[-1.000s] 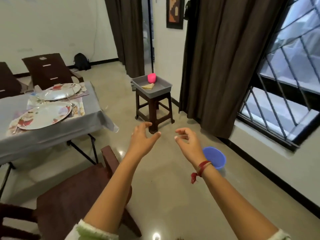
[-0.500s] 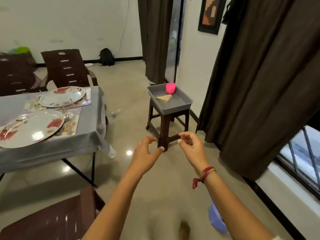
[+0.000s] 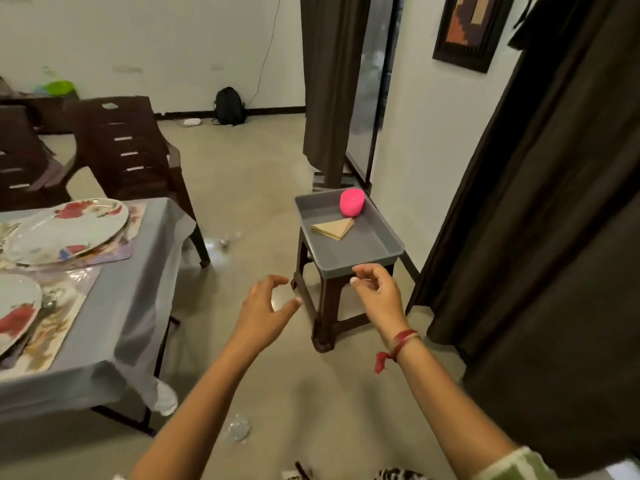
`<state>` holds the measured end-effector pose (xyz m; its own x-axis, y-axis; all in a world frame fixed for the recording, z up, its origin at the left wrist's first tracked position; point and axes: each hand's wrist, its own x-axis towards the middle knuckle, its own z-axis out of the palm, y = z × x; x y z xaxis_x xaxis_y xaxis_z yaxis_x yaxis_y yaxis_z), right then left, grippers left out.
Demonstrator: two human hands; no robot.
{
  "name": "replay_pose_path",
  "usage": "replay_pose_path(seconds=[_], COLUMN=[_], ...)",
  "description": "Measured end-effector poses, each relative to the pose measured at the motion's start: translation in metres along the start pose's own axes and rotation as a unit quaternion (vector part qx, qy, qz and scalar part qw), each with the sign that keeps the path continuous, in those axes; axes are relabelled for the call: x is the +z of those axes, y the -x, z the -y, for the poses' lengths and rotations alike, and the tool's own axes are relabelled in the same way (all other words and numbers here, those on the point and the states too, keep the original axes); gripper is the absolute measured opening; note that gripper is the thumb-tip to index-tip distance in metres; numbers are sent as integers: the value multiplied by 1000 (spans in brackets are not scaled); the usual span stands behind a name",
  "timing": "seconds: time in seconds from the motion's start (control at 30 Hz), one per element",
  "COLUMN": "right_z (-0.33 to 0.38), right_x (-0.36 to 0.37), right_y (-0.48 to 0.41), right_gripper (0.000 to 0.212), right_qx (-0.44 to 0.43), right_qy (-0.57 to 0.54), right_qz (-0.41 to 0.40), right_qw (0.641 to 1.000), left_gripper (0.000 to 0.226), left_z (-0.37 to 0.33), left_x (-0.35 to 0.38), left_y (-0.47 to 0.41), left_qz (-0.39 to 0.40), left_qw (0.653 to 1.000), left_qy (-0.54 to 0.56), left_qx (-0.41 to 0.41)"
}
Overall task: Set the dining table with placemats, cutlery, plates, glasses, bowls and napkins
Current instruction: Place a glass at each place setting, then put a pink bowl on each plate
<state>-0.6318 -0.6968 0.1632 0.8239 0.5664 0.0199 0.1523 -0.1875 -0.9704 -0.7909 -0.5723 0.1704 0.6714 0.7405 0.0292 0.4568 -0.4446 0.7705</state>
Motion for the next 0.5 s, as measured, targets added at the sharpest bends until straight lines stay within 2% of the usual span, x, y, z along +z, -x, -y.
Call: replay_pose_path(seconds=[0.3, 0.5], right_z=[-43, -63], right_x=[35, 36], right_y=[-224, -353], right_gripper=[17, 16], right_qx=[51, 82], right_qy=[27, 62], right_qz=[12, -13], right_qw=[998, 995], left_gripper=[40, 46], left_z=[27, 12], left_x=[51, 78], left_y=[-224, -370], left_qz=[44, 98], left_qw=[994, 990], left_qy=[43, 16], left_qx=[-91, -96])
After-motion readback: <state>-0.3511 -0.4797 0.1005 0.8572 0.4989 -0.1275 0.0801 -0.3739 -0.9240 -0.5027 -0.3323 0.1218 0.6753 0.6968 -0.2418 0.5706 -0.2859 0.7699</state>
